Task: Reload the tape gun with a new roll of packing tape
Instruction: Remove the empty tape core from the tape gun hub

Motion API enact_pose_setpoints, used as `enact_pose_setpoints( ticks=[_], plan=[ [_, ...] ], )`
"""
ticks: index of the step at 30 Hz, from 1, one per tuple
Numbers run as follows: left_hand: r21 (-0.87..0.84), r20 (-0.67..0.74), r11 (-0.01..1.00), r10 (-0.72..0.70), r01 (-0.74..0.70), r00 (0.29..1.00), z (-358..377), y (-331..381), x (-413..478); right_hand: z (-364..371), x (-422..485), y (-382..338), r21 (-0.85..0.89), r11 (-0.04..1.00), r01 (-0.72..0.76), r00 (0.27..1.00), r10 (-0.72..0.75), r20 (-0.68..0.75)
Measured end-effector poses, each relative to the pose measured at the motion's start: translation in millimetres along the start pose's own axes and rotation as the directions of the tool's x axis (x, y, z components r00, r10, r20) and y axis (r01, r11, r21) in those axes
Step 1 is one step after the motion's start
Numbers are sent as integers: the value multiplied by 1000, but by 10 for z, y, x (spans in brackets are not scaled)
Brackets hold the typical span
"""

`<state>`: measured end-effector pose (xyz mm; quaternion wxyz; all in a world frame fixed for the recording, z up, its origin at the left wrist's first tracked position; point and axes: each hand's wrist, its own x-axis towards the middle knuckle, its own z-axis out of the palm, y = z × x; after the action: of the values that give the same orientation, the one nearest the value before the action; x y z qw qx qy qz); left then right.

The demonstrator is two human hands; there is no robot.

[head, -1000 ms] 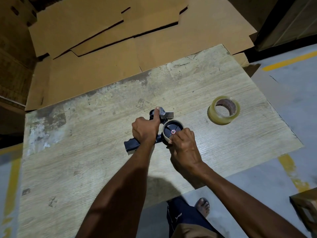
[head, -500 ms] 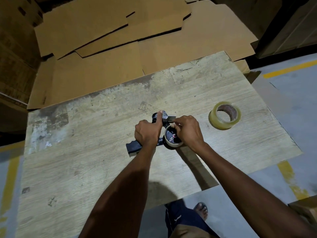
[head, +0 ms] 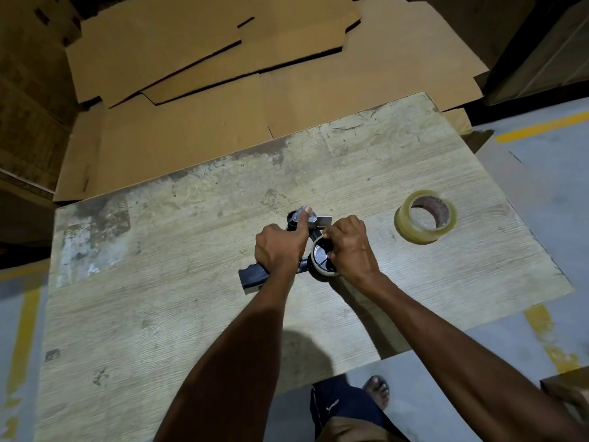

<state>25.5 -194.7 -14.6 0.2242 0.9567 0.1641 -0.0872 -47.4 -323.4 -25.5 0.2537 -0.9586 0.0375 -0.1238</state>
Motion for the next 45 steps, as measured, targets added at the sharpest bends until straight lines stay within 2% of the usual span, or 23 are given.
enact_pose_setpoints(
  ticks=[3, 7, 10, 13, 15, 18, 25, 30, 35, 37, 38, 40, 42, 45],
  plan=[
    [19, 5, 1000, -2, 2, 1000, 7, -6, 7, 16, -18, 6, -13, 1000, -11, 999, 11, -32],
    [14, 25, 1000, 11, -12, 1000, 16, -11, 23, -18, -35, 23, 27, 1000, -13, 1000, 14, -4],
    [9, 31, 1000, 2, -2, 1000, -6, -14, 23, -103, -89, 54, 77, 994, -82, 993, 88, -84],
    [17, 35, 1000, -6, 5, 999, -27, 11, 11, -193, -362, -36, 108, 994, -27, 990, 41, -131],
    [19, 26, 1000, -2, 2, 1000, -29, 22, 5, -184, -545, -160, 93, 996, 13, 998, -6, -69],
    [-3, 11, 1000, -1, 1, 1000, -11, 19, 4, -62, -656, -286, 41, 999, -30, 999, 30, -13],
    [-34, 14, 999, -21, 22, 1000, 1, 5, 15, 65, -537, -425, -60, 991, -119, 990, 114, -77],
    [-62, 18, 998, -32, 33, 999, -16, 20, 9, 109, -577, -448, -50, 981, -186, 979, 181, -92],
    [-76, 27, 997, -22, 24, 999, -40, 14, 35, -63, -587, -289, -15, 997, -78, 997, 78, -6],
    [-59, 33, 998, 1, 1, 999, -43, 19, 20, -134, -569, -219, 9, 999, -33, 999, 34, -18],
    [-49, 35, 999, 8, -6, 999, -50, 25, 7, -167, -562, -185, 37, 998, -52, 998, 54, -33],
    [-43, 40, 999, 0, 2, 999, -63, 39, -8, -212, -537, -132, 92, 977, -190, 981, 191, -9],
    [-41, 52, 999, -6, 8, 999, -71, 44, -8, -216, -480, -82, 130, 940, -316, 948, 306, 88],
    [-17, 65, 1000, -10, 11, 998, -69, 52, 2, -135, -347, -77, 270, 874, -403, 911, 355, 211]
  ],
)
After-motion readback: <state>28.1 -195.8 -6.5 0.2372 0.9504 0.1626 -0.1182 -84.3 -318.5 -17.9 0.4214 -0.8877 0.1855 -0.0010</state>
